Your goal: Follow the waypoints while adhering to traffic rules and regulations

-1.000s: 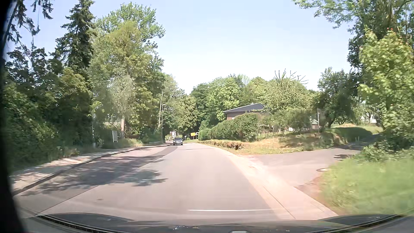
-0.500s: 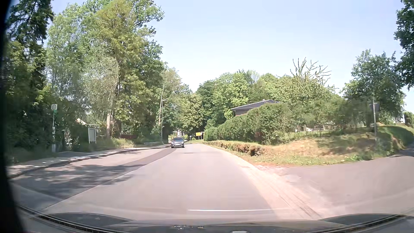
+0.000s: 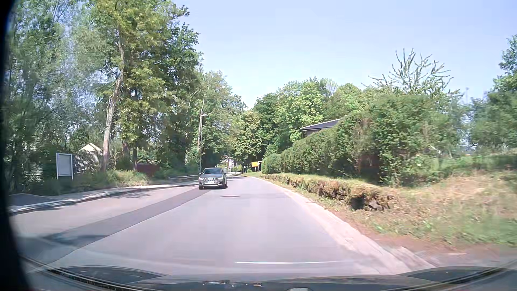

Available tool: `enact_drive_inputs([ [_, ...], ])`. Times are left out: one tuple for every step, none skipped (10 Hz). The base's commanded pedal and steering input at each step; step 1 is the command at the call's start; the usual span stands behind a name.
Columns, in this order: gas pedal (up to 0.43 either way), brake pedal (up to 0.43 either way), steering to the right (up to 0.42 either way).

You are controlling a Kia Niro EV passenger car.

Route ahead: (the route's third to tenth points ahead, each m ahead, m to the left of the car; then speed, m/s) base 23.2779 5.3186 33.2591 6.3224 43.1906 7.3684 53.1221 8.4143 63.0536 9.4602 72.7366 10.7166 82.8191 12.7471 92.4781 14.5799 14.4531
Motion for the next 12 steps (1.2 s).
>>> enact_drive_inputs([
  [0.138,0.0,-0.027],
  [0.138,0.0,-0.027],
  [0.138,0.0,-0.027],
  [0.138,0.0,-0.027],
  [0.138,0.0,-0.027],
  [0.138,0.0,-0.027],
  [0.138,0.0,-0.026],
  [0.138,0.0,-0.02],
  [0.138,0.0,-0.014],
  [0.138,0.0,-0.014],
  [0.138,0.0,-0.009],
  [0.13,0.0,-0.008],
])
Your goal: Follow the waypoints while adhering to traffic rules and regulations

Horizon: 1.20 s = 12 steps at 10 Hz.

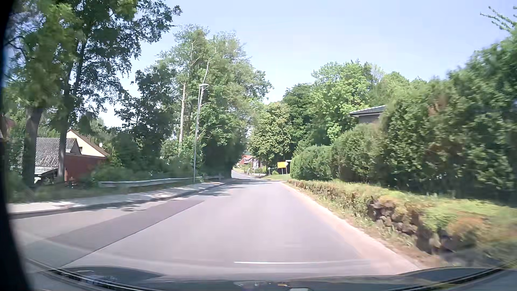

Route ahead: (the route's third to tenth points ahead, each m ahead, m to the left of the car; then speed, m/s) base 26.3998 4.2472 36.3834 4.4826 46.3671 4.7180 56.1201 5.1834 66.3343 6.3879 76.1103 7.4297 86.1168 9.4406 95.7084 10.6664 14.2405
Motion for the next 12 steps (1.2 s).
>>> enact_drive_inputs([
  [0.13,0.0,-0.009],
  [0.13,0.0,-0.009],
  [0.118,0.0,-0.009],
  [0.11,0.0,-0.009],
  [0.11,0.0,-0.009],
  [0.11,0.0,-0.009],
  [0.11,0.0,-0.009],
  [0.11,0.0,-0.009],
  [0.098,0.0,-0.009],
  [0.098,0.0,-0.009],
  [0.098,0.0,-0.009],
  [0.098,0.0,-0.009],
])
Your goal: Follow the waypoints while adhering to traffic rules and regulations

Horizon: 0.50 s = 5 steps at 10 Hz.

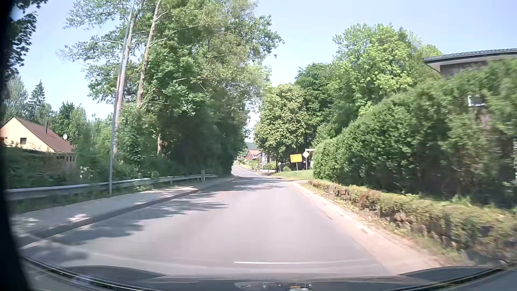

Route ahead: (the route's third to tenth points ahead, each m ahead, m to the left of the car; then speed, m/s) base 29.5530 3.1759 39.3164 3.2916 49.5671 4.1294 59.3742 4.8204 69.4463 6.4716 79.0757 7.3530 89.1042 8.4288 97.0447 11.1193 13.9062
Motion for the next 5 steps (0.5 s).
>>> enact_drive_inputs([
  [0.098,0.0,-0.009],
  [0.098,0.0,-0.009],
  [0.098,0.0,-0.009],
  [0.098,0.0,-0.009],
  [0.098,0.0,-0.009],
])
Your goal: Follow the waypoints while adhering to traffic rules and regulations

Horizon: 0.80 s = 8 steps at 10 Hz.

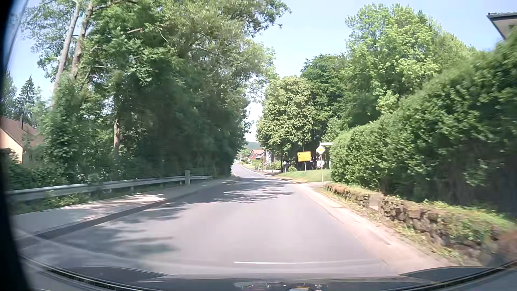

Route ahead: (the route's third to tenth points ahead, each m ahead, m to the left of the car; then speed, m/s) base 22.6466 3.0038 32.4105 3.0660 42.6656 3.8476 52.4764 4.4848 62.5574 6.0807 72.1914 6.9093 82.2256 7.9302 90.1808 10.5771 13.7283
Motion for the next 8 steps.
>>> enact_drive_inputs([
  [0.098,0.0,-0.009],
  [0.098,0.0,-0.009],
  [0.098,0.0,-0.009],
  [0.098,0.0,-0.009],
  [0.098,0.0,-0.009],
  [0.11,0.0,-0.009],
  [0.11,0.0,-0.009],
  [0.118,0.0,-0.009],
])
